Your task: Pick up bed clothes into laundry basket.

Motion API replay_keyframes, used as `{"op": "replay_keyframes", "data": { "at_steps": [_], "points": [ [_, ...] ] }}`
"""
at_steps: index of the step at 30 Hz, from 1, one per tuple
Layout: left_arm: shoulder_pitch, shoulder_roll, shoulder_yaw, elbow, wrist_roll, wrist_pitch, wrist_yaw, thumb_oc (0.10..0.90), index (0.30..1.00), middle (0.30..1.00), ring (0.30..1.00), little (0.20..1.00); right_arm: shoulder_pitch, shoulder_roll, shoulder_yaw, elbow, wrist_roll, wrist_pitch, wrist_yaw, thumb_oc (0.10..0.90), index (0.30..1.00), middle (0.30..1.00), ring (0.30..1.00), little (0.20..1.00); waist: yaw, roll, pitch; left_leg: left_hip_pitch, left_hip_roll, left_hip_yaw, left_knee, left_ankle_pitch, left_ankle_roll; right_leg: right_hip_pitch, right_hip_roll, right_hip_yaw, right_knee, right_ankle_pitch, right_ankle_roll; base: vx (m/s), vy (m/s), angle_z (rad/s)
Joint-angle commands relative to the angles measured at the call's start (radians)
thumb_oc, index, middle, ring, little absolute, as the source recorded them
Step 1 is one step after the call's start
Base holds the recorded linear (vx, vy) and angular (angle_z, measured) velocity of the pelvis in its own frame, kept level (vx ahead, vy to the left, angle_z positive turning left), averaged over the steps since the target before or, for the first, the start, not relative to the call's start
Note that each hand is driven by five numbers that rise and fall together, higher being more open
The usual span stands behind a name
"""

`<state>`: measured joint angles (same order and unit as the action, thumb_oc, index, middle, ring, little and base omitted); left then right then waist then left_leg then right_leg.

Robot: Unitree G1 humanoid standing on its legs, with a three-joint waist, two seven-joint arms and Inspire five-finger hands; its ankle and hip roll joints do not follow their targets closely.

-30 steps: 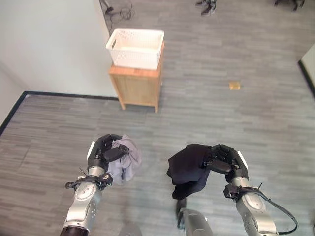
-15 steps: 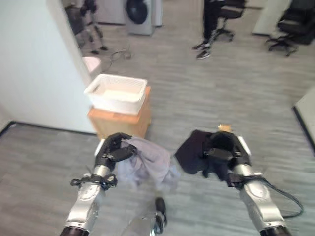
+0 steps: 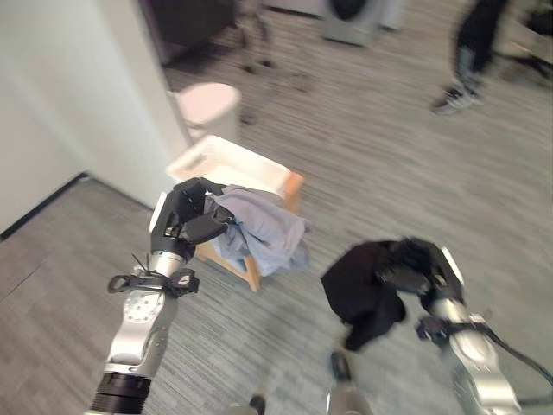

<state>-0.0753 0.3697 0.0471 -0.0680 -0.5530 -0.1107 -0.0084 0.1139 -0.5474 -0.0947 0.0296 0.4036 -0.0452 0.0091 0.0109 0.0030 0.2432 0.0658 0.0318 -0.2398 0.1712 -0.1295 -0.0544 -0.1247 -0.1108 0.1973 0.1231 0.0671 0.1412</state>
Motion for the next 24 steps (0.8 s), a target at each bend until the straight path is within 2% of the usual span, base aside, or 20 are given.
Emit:
{"op": "replay_keyframes", "data": {
  "at_steps": [1, 4, 5, 6, 7, 9, 10, 11, 12, 13, 16, 18, 19, 20, 22, 23, 24],
  "points": [
    [-0.086, 0.115, 0.038, -0.113, -0.028, -0.139, 0.003, 0.4, 0.3, 0.3, 0.3, 0.3, -0.183, -0.041, -0.116, -0.106, 0.082, -0.156, 0.022, 0.4, 0.3, 0.3, 0.3, 0.3, 0.009, -0.081, -0.084, -0.064, -0.007, 0.114, -0.032, 0.047, -0.008, 0.114, -0.018, -0.06, -0.044, -0.131, 0.015, 0.12, -0.341, 0.53],
    [-0.106, 0.181, 0.065, -0.096, -0.015, -0.135, -0.002, 0.4, 0.3, 0.3, 0.3, 0.3, -0.199, -0.108, -0.121, -0.09, 0.107, -0.143, 0.04, 0.4, 0.3, 0.3, 0.3, 0.3, 0.0, -0.102, -0.068, -0.117, 0.046, 0.178, 0.044, 0.097, -0.049, 0.169, -0.013, -0.147, -0.092, -0.137, -0.025, 0.07, -0.28, 0.74],
    [-0.122, 0.203, 0.072, -0.092, -0.012, -0.134, 0.001, 0.4, 0.3, 0.3, 0.3, 0.3, -0.19, -0.132, -0.129, -0.092, 0.113, -0.143, 0.038, 0.4, 0.3, 0.3, 0.3, 0.3, -0.011, -0.106, -0.054, -0.141, 0.086, 0.274, 0.099, 0.123, -0.05, 0.197, -0.02, -0.194, -0.094, -0.143, -0.035, 0.07, -0.18, 0.83],
    [-0.137, 0.21, 0.066, -0.087, -0.018, -0.134, 0.002, 0.4, 0.3, 0.3, 0.3, 0.3, -0.187, -0.14, -0.134, -0.083, 0.115, -0.139, 0.035, 0.4, 0.3, 0.3, 0.3, 0.3, -0.016, -0.109, -0.052, -0.15, 0.107, 0.321, 0.121, 0.12, -0.049, 0.213, -0.02, -0.215, -0.099, -0.155, -0.039, 0.05, -0.162, 1.29],
    [-0.159, 0.22, 0.055, -0.083, -0.023, -0.134, 0.003, 0.4, 0.3, 0.3, 0.3, 0.3, -0.189, -0.156, -0.137, -0.066, 0.122, -0.137, 0.024, 0.4, 0.3, 0.3, 0.3, 0.3, -0.024, -0.105, -0.045, -0.149, 0.14, 0.421, 0.113, 0.127, -0.044, 0.24, -0.021, -0.262, -0.108, -0.166, -0.042, 0.06, -0.126, 1.33],
    [-0.19, 0.233, 0.036, -0.079, -0.031, -0.132, -0.004, 0.4, 0.3, 0.3, 0.3, 0.3, -0.172, -0.164, -0.166, -0.069, 0.126, -0.132, 0.016, 0.4, 0.3, 0.3, 0.3, 0.3, -0.03, -0.095, -0.053, -0.165, 0.139, 0.529, 0.071, 0.135, -0.038, 0.266, -0.016, -0.317, -0.135, -0.169, -0.038, 0.07, -0.08, 1.17],
    [-0.199, 0.239, 0.029, -0.079, -0.029, -0.131, -0.005, 0.4, 0.3, 0.3, 0.3, 0.3, -0.178, -0.176, -0.178, -0.069, 0.112, -0.134, 0.006, 0.4, 0.3, 0.3, 0.3, 0.3, -0.026, -0.089, -0.056, -0.175, 0.128, 0.547, 0.05, 0.142, -0.036, 0.272, -0.01, -0.332, -0.141, -0.173, -0.037, 0.11, -0.026, 0.72],
    [-0.223, 0.244, 0.013, -0.077, -0.027, -0.132, -0.003, 0.4, 0.3, 0.3, 0.3, 0.3, -0.198, -0.208, -0.198, -0.066, 0.068, -0.145, -0.027, 0.4, 0.3, 0.3, 0.3, 0.3, -0.019, -0.083, -0.058, -0.204, 0.113, 0.565, 0.034, 0.173, -0.04, 0.281, -0.007, -0.359, -0.146, -0.176, -0.036, 0.07, -0.005, 0.57],
    [-0.225, 0.243, 0.012, -0.076, -0.027, -0.132, -0.002, 0.4, 0.3, 0.3, 0.3, 0.3, -0.198, -0.209, -0.198, -0.065, 0.068, -0.145, -0.027, 0.4, 0.3, 0.3, 0.3, 0.3, -0.021, -0.083, -0.059, -0.207, 0.111, 0.562, 0.032, 0.176, -0.04, 0.28, -0.008, -0.362, -0.146, -0.177, -0.036, 0.11, 0.013, 0.73],
    [-0.254, 0.257, -0.009, -0.07, -0.041, -0.131, 0.0, 0.4, 0.3, 0.3, 0.3, 0.3, -0.242, -0.256, -0.221, -0.041, 0.029, -0.157, -0.068, 0.4, 0.3, 0.3, 0.3, 0.3, -0.022, -0.077, -0.066, -0.206, 0.098, 0.57, 0.024, 0.155, -0.028, 0.288, -0.012, -0.39, -0.141, -0.195, -0.029, 0.14, 0.059, 0.59],
    [-0.267, 0.271, -0.045, -0.084, -0.037, -0.128, -0.007, 0.4, 0.3, 0.3, 0.3, 0.3, -0.317, -0.318, -0.221, 0.004, 0.037, -0.162, -0.073, 0.4, 0.3, 0.3, 0.3, 0.3, -0.011, -0.078, -0.072, -0.209, 0.056, 0.518, 0.026, 0.118, -0.006, 0.29, -0.035, -0.421, -0.083, -0.223, -0.011, 0.19, 0.117, 0.49],
    [-0.27, 0.287, -0.063, -0.085, -0.041, -0.124, -0.006, 0.4, 0.3, 0.3, 0.3, 0.3, -0.372, -0.373, -0.176, 0.032, 0.019, -0.146, -0.062, 0.4, 0.3, 0.3, 0.3, 0.3, -0.003, -0.079, -0.072, -0.176, 0.041, 0.515, 0.014, 0.074, 0.022, 0.247, -0.058, -0.428, 0.059, -0.224, 0.014, 0.2, 0.159, 0.27],
    [-0.285, 0.302, -0.086, -0.079, -0.045, -0.123, -0.01, 0.4, 0.3, 0.3, 0.3, 0.3, -0.435, -0.442, -0.12, 0.071, -0.001, -0.118, -0.033, 0.4, 0.3, 0.3, 0.3, 0.3, -0.002, -0.078, -0.062, -0.136, 0.032, 0.516, -0.002, 0.052, 0.041, 0.178, -0.08, -0.406, 0.235, -0.191, 0.05, 0.17, 0.143, 0.03],
    [-0.286, 0.301, -0.084, -0.078, -0.045, -0.123, -0.01, 0.4, 0.3, 0.3, 0.3, 0.3, -0.441, -0.444, -0.117, 0.074, -0.001, -0.119, -0.033, 0.4, 0.3, 0.3, 0.3, 0.3, -0.001, -0.076, -0.062, -0.139, 0.033, 0.518, -0.005, 0.059, 0.042, 0.171, -0.079, -0.404, 0.238, -0.187, 0.048, 0.18, 0.105, 0.02],
    [-0.293, 0.299, -0.115, -0.073, -0.072, -0.121, -0.013, 0.4, 0.3, 0.3, 0.3, 0.3, -0.464, -0.511, -0.088, 0.102, -0.044, -0.099, -0.03, 0.4, 0.3, 0.3, 0.3, 0.3, -0.012, -0.08, -0.054, -0.106, 0.018, 0.471, -0.02, 0.045, 0.047, 0.122, -0.063, -0.333, 0.289, -0.166, 0.058, 0.12, 0.018, 0.21],
    [-0.295, 0.298, -0.113, -0.072, -0.072, -0.121, -0.013, 0.4, 0.3, 0.3, 0.3, 0.3, -0.471, -0.514, -0.083, 0.105, -0.044, -0.1, -0.03, 0.4, 0.3, 0.3, 0.3, 0.3, -0.011, -0.076, -0.056, -0.11, 0.022, 0.473, -0.025, 0.053, 0.047, 0.117, -0.059, -0.332, 0.285, -0.158, 0.055, 0.16, 0.002, 0.63],
    [-0.31, 0.304, -0.147, -0.074, -0.083, -0.114, -0.025, 0.4, 0.3, 0.3, 0.3, 0.3, -0.502, -0.58, -0.064, 0.134, -0.078, -0.088, -0.036, 0.4, 0.3, 0.3, 0.3, 0.3, -0.02, -0.068, -0.055, -0.083, 0.019, 0.442, -0.052, 0.055, 0.043, 0.094, -0.054, -0.294, 0.238, -0.155, 0.044, 0.17, -0.025, 0.72]
  ]
}}
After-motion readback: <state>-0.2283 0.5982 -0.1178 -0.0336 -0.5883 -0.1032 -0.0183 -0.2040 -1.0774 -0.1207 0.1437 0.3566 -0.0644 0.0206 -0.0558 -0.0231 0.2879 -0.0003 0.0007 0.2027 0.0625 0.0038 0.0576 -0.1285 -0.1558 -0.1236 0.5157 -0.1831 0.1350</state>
